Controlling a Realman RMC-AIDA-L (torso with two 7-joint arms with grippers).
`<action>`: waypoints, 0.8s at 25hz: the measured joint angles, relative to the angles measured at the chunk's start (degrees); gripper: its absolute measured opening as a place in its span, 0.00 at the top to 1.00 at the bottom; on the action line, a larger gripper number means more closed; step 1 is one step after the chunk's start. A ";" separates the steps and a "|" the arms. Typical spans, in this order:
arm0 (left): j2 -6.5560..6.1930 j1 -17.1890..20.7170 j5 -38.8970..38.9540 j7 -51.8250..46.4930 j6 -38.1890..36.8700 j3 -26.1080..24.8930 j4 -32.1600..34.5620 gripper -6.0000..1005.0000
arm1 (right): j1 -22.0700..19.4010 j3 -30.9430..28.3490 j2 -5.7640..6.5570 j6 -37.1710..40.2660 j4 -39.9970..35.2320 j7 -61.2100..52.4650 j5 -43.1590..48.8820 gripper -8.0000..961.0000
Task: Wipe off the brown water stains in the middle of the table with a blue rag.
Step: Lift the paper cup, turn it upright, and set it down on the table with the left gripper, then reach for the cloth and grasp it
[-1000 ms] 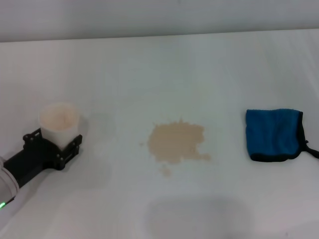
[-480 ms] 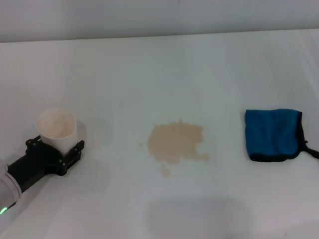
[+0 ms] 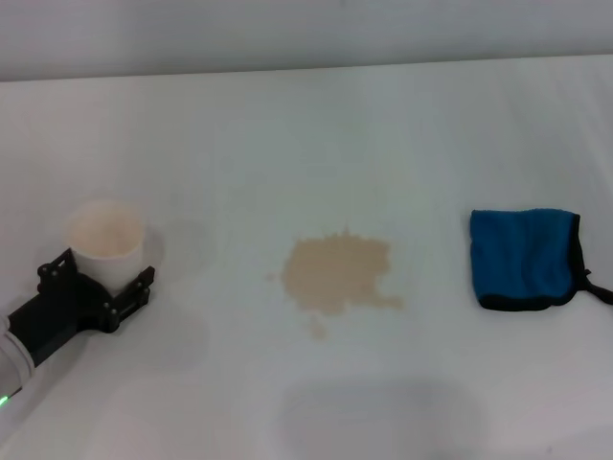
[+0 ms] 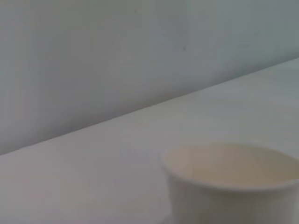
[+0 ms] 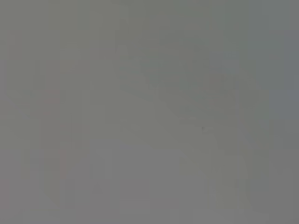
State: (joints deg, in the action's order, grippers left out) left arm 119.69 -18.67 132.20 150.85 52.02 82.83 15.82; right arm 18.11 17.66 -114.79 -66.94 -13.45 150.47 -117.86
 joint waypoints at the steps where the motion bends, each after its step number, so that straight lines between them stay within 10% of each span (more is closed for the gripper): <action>1: 0.00 0.00 0.21 0.16 -0.02 0.05 0.00 0.41 | 0.00 0.00 0.00 -0.02 0.01 0.00 0.00 0.32; 12: -0.16 -0.12 0.23 1.47 0.32 0.45 -0.16 0.13 | 0.24 0.00 0.00 -0.12 0.11 0.00 0.00 0.32; 20: -0.05 2.88 0.46 1.97 1.41 2.25 1.81 0.13 | 0.26 0.00 0.00 0.09 0.10 0.00 -0.01 0.32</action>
State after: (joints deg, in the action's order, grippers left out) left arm 119.64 -15.79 132.66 152.82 53.43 85.09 17.62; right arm 18.37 17.66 -114.79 -66.85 -13.35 150.47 -117.86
